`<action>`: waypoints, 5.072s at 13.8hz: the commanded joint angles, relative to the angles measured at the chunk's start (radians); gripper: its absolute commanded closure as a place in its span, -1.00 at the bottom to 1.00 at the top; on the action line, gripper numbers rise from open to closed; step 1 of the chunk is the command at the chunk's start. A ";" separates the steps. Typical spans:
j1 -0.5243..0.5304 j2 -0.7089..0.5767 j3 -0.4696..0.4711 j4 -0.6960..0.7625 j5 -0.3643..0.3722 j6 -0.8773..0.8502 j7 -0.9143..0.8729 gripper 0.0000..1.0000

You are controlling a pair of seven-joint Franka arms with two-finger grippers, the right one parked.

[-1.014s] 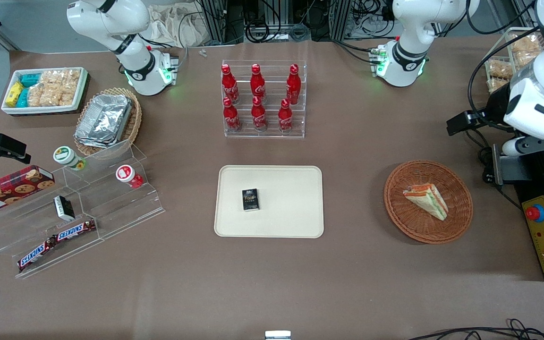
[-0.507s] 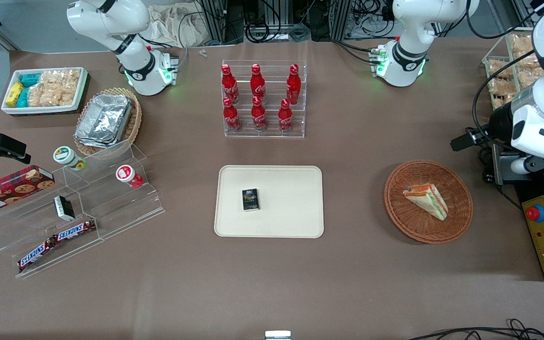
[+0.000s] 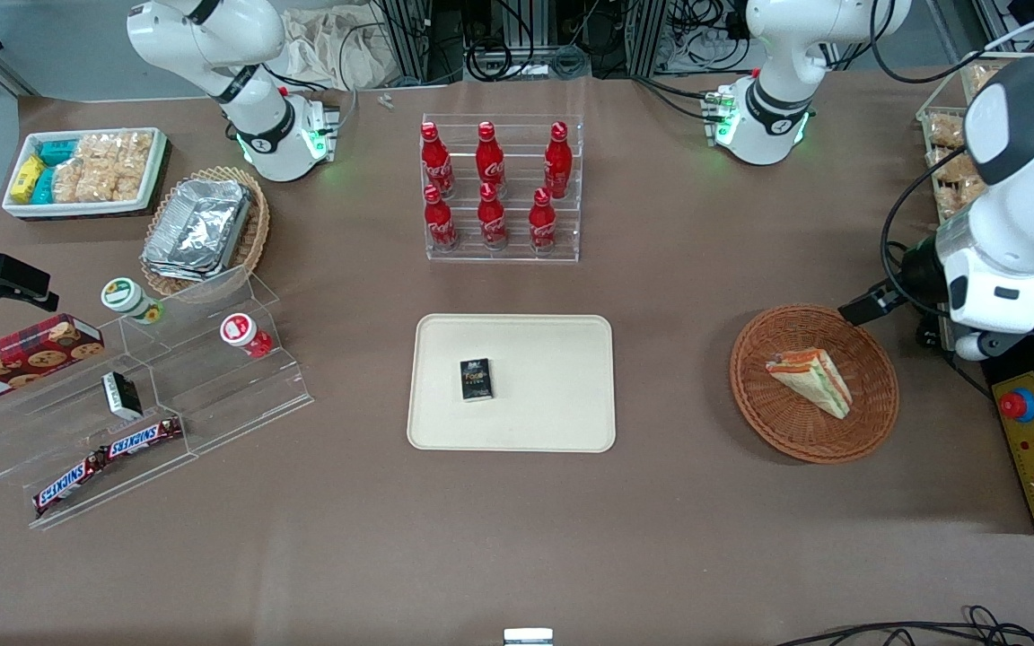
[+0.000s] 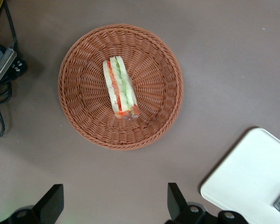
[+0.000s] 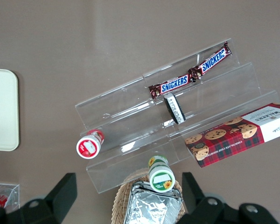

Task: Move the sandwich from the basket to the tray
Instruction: 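Lower the open left gripper onto the wrapped sandwich in the basket, then close the left gripper on the sandwich and lift it, then carry the held sandwich with the left gripper over the white tray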

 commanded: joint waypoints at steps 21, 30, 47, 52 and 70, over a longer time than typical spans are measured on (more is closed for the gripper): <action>0.008 0.235 0.014 -0.266 0.144 0.501 -0.269 -0.99; 0.017 0.310 0.016 -0.264 0.142 0.527 -0.272 -0.98; 0.015 0.108 -0.018 -0.165 0.093 0.264 -0.032 1.00; 0.015 0.105 -0.166 -0.034 0.076 0.079 0.151 1.00; -0.153 0.491 -0.427 0.113 0.269 0.372 -0.010 1.00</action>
